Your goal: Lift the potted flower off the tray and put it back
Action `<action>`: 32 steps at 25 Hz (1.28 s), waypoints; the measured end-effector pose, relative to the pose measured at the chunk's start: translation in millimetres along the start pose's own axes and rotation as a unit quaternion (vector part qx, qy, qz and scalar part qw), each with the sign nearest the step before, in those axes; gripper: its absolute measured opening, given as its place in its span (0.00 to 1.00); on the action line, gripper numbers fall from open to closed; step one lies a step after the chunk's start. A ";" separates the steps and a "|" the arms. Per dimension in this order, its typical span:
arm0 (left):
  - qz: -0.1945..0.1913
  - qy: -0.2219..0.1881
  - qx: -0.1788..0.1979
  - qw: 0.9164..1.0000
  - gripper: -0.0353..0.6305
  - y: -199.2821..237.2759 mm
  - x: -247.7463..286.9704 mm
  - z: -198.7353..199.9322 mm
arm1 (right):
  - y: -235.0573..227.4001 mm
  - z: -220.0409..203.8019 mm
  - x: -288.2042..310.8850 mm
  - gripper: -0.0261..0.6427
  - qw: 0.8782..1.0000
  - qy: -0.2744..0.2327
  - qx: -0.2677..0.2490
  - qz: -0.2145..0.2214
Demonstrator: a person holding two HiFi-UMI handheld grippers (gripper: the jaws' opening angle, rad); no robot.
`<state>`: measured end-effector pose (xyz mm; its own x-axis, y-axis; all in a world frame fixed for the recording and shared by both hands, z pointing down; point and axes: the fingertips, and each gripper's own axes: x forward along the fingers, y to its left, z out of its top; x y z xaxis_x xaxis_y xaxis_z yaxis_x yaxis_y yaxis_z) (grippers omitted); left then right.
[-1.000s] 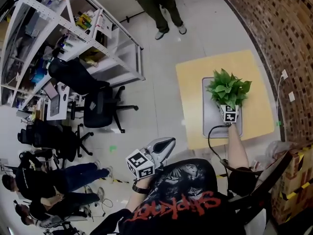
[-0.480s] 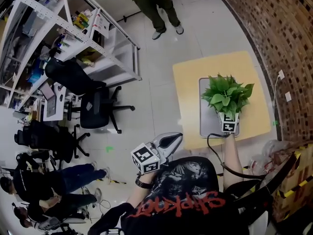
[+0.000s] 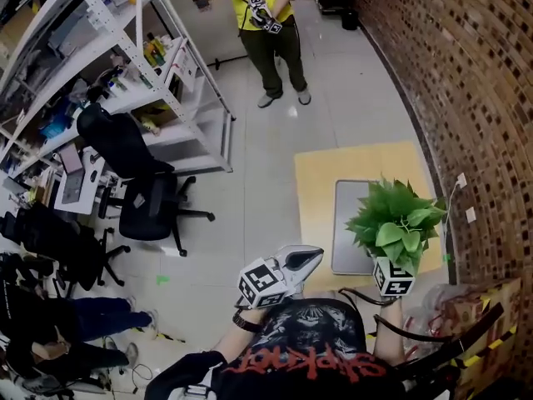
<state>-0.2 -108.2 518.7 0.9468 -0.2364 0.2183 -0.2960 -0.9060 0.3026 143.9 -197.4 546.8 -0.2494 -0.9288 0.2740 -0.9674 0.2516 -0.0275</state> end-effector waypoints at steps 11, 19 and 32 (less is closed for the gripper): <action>0.008 -0.051 -0.062 0.997 0.04 19.7 -15.3 5.5 | 2.1 12.2 -2.1 0.89 1.000 -0.008 -0.003 0.008; 0.040 -0.039 -0.071 0.996 0.04 16.1 -16.2 -3.0 | -22.5 -113.3 66.8 0.89 1.000 0.013 0.016 0.012; 0.120 -0.025 -0.081 0.989 0.04 -18.6 -36.5 -33.5 | -71.6 -257.4 135.0 0.90 0.995 0.098 0.011 -0.026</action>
<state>-33.5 -70.9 536.2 0.8503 -0.4589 0.2576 -0.5261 -0.7545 0.3924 190.6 -270.8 833.3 -0.1879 -0.8692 0.4574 -0.9800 0.1968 -0.0286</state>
